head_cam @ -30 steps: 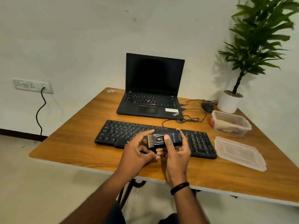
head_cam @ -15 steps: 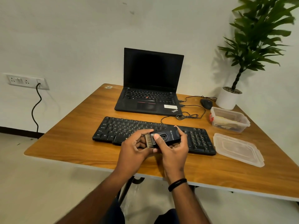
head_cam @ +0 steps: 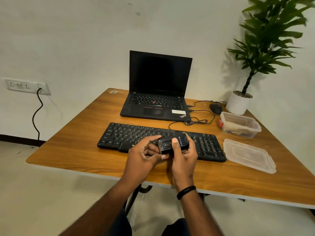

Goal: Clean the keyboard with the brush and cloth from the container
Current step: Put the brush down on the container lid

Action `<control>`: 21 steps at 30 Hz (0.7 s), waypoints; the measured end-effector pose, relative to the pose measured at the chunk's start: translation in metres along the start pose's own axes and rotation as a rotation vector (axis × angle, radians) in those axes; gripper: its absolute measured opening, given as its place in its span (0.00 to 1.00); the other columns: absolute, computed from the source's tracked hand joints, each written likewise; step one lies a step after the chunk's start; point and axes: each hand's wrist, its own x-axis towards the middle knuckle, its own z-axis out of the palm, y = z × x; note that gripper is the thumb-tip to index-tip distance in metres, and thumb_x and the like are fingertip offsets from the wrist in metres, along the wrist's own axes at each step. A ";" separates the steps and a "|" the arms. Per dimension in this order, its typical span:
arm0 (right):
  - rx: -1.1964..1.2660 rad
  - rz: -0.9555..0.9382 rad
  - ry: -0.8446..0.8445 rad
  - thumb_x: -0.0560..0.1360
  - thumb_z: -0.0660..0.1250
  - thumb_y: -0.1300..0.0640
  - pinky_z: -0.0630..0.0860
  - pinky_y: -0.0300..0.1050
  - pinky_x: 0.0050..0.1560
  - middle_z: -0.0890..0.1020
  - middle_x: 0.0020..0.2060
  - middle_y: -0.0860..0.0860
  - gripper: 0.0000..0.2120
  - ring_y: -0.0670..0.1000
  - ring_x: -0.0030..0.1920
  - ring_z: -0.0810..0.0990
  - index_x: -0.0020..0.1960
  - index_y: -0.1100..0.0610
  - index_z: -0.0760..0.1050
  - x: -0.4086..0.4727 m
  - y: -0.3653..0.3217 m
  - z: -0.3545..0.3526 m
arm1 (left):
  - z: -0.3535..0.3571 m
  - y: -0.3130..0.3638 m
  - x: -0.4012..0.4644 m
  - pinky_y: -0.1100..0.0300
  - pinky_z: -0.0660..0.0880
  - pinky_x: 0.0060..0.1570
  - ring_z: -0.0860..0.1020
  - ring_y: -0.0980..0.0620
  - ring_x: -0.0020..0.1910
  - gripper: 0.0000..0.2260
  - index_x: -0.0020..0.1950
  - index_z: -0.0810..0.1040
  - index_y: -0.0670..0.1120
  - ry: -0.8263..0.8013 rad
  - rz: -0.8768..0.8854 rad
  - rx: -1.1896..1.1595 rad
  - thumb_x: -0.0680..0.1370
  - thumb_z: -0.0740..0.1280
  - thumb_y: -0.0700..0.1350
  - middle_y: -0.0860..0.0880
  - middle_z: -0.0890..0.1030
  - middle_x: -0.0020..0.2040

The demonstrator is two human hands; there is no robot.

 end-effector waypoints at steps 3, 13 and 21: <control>-0.064 -0.041 0.006 0.77 0.70 0.53 0.81 0.41 0.46 0.80 0.59 0.54 0.25 0.43 0.49 0.83 0.72 0.55 0.68 -0.004 -0.004 0.001 | 0.002 0.000 -0.001 0.59 0.82 0.43 0.83 0.53 0.43 0.29 0.65 0.78 0.55 0.032 0.004 0.032 0.68 0.81 0.38 0.51 0.83 0.42; -0.224 -0.244 0.336 0.71 0.77 0.57 0.75 0.26 0.41 0.82 0.48 0.47 0.15 0.33 0.46 0.80 0.56 0.58 0.78 0.018 -0.031 -0.067 | 0.059 0.020 0.019 0.59 0.80 0.50 0.80 0.59 0.48 0.26 0.65 0.79 0.56 -0.104 0.156 0.338 0.68 0.81 0.48 0.59 0.82 0.50; -0.393 -0.165 0.477 0.77 0.69 0.59 0.75 0.35 0.47 0.81 0.45 0.44 0.04 0.40 0.47 0.79 0.51 0.51 0.78 0.068 -0.039 -0.159 | 0.166 0.046 0.069 0.54 0.64 0.59 0.68 0.53 0.60 0.21 0.63 0.78 0.57 -0.387 0.309 0.740 0.72 0.73 0.62 0.56 0.75 0.56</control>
